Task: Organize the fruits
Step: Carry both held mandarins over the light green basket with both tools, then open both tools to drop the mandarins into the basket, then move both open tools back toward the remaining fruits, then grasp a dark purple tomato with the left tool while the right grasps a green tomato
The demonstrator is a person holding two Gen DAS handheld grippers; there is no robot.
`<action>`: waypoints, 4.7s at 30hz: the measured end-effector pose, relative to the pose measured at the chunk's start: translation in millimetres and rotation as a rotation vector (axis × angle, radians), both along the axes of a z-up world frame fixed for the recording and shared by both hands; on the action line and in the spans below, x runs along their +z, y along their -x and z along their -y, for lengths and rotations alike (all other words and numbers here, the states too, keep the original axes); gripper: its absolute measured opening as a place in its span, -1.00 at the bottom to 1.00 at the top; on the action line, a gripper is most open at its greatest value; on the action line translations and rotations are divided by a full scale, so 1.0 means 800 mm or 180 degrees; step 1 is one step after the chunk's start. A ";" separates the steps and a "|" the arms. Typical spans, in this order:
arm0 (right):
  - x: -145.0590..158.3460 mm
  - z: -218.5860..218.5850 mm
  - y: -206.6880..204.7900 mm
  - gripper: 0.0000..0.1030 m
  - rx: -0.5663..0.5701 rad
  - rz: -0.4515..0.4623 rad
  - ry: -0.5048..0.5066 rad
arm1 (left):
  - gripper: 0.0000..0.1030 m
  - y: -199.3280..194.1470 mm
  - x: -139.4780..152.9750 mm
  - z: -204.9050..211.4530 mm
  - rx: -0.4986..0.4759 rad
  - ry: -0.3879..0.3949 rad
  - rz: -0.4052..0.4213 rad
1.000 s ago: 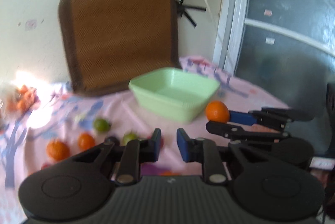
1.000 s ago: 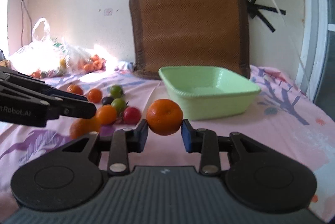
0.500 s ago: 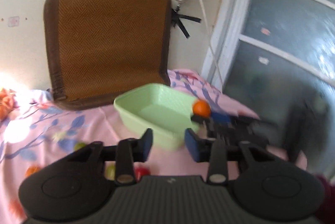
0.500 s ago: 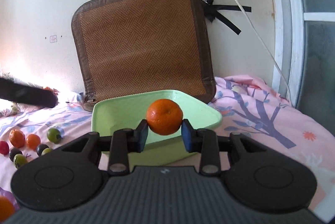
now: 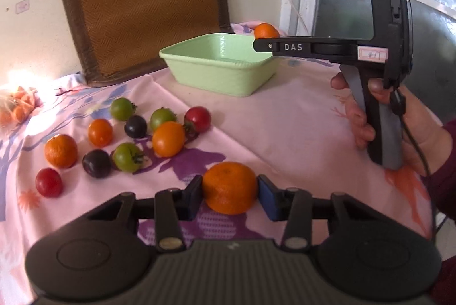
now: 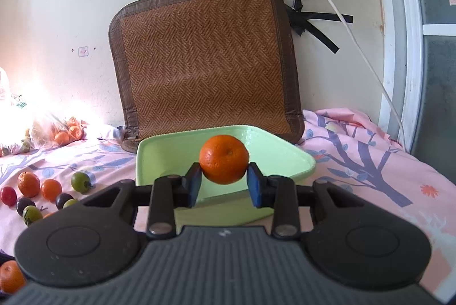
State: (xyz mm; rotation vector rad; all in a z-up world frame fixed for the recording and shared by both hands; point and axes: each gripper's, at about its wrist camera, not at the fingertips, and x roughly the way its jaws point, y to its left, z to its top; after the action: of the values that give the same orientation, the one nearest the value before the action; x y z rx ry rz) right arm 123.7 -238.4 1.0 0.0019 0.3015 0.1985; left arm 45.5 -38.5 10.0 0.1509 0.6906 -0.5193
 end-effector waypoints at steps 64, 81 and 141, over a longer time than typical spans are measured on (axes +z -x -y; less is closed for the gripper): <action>-0.018 -0.074 0.081 0.05 0.0363 -0.0440 -0.0595 | 0.15 0.046 -0.009 -0.140 0.1320 0.0281 0.0561; -0.022 -0.075 0.081 -0.04 0.0387 -0.0574 -0.0636 | 0.15 0.040 -0.012 -0.143 0.1290 0.0329 0.0473; -0.026 -0.070 0.122 -0.46 0.0687 -0.0522 0.0348 | -0.42 -0.023 -0.008 -0.079 0.0469 0.0098 0.0127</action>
State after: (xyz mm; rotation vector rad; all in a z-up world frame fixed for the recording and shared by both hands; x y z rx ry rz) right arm 26.1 -182.6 -19.8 -0.1233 0.4762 0.3970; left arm 63.7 24.7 3.3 0.0807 0.6490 -0.3845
